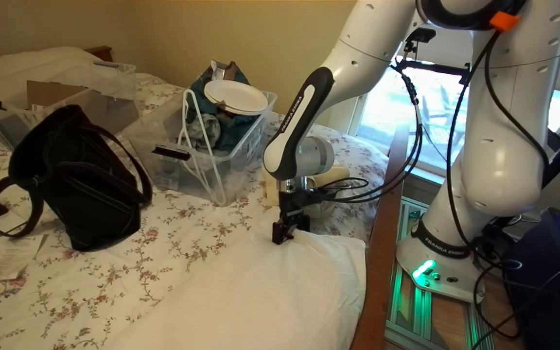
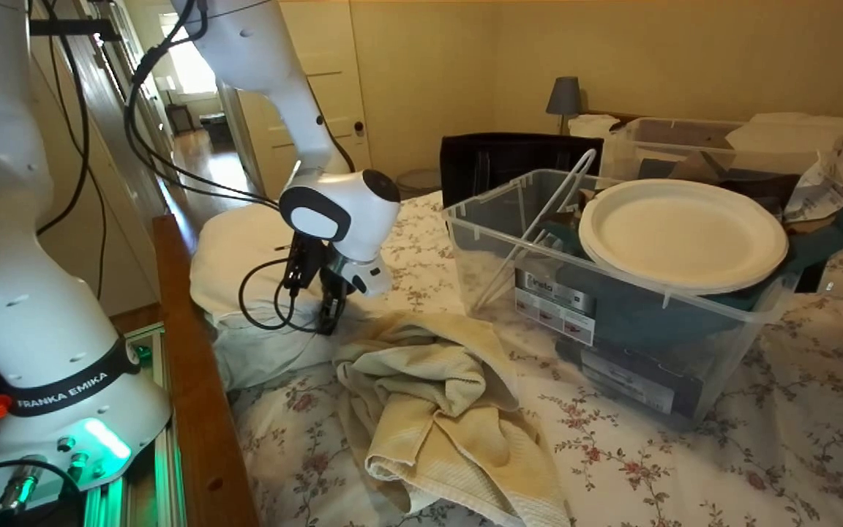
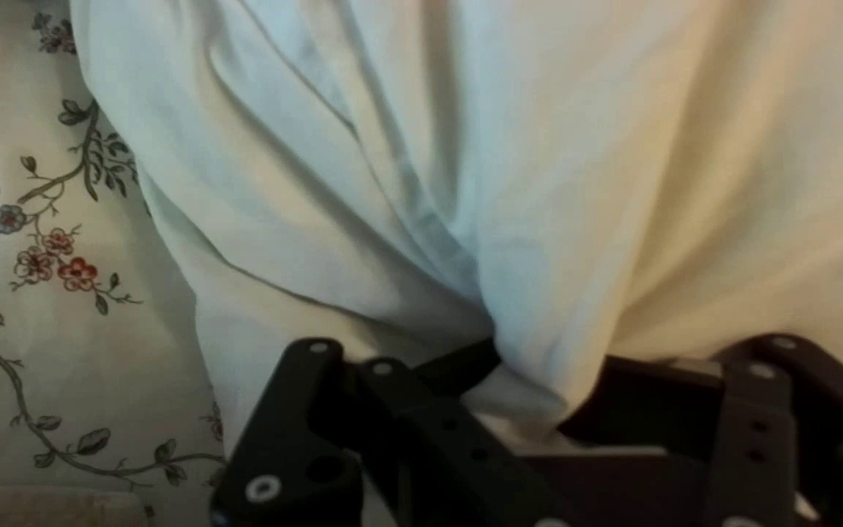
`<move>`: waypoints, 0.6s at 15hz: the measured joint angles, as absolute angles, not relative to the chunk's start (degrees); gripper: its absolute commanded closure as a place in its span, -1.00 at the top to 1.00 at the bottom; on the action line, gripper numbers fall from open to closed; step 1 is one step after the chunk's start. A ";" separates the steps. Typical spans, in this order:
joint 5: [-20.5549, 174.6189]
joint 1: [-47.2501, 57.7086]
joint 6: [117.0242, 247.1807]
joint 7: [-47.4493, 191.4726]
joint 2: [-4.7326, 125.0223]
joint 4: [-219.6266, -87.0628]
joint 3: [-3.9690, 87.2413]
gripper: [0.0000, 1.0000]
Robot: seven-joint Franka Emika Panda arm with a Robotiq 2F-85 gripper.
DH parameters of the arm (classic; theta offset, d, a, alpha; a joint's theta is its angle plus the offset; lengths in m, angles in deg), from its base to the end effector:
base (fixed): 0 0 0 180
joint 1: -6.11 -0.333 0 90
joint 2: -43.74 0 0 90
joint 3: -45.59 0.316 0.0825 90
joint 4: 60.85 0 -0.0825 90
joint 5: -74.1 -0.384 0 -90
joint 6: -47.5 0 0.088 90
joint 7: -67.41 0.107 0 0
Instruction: Move the white pillow forward
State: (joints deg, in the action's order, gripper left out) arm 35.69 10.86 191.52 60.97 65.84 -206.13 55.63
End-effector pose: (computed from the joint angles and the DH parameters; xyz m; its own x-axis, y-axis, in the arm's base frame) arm 0.3955 0.0413 0.1068 0.8406 -0.3178 -0.4386 -0.4507 -0.8596 -0.2408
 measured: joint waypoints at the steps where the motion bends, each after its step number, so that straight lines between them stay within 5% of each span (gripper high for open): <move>1: 34.02 11.40 191.04 58.74 65.09 -206.14 56.23 -0.93; 9: 26.31 11.21 178.65 45.22 45.45 -206.41 56.08 -0.92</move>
State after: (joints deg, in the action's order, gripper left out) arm 26.31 11.21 178.65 45.22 45.45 -206.41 56.08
